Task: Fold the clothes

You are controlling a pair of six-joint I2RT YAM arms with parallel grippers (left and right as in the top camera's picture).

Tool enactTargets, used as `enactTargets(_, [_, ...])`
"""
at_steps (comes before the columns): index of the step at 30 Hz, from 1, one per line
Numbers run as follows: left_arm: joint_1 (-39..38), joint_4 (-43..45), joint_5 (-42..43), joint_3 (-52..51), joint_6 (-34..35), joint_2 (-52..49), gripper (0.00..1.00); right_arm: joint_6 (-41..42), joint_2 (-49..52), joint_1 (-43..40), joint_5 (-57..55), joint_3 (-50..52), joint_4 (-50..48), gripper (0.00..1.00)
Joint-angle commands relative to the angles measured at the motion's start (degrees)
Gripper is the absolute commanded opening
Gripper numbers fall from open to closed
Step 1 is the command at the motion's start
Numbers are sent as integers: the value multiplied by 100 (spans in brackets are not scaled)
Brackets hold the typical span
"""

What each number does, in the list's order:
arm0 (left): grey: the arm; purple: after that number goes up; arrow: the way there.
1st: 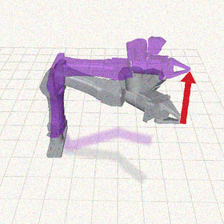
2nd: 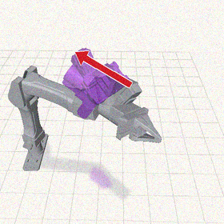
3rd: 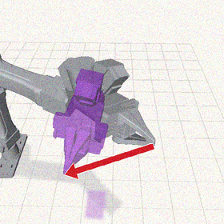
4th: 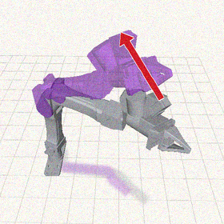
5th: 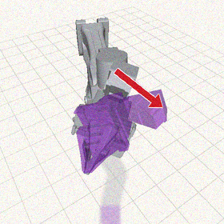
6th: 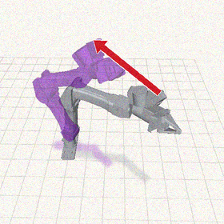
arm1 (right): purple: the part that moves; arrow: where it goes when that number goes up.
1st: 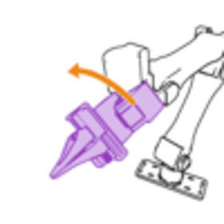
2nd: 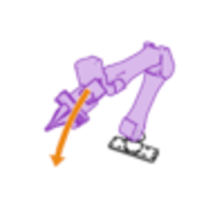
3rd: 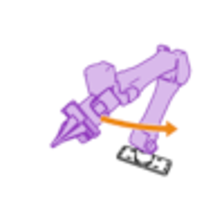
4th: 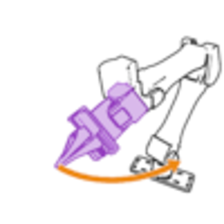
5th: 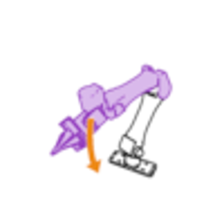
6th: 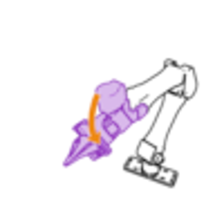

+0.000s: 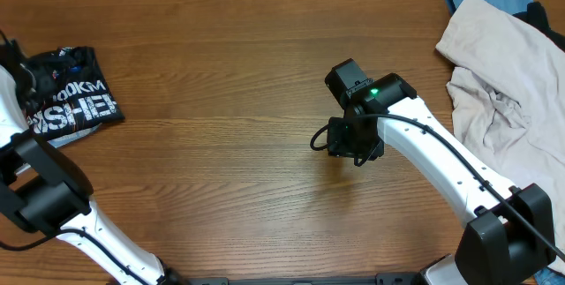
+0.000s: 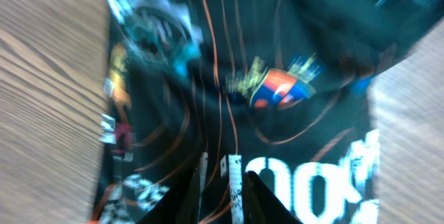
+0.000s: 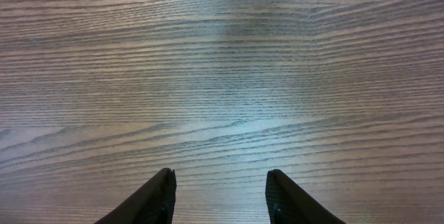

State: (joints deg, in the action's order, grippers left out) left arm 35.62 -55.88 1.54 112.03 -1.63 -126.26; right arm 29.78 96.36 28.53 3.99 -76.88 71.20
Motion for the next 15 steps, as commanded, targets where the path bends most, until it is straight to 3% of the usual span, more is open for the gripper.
enactTargets(1, [39,319,-94,-627,66,-11,26,-24,-153,-22,-96,-142,-13,46])
enactTargets(5, [166,553,-671,-1047,601,-11,24,-24,-153,-22,-96,-142,13,46])
enactTargets(8, [275,581,-605,-1049,767,-11,26,-24,-153,-22,-96,-142,57,46])
enactTargets(15, [295,518,7,-872,719,11,44,-24,-153,-22,-146,-142,96,46])
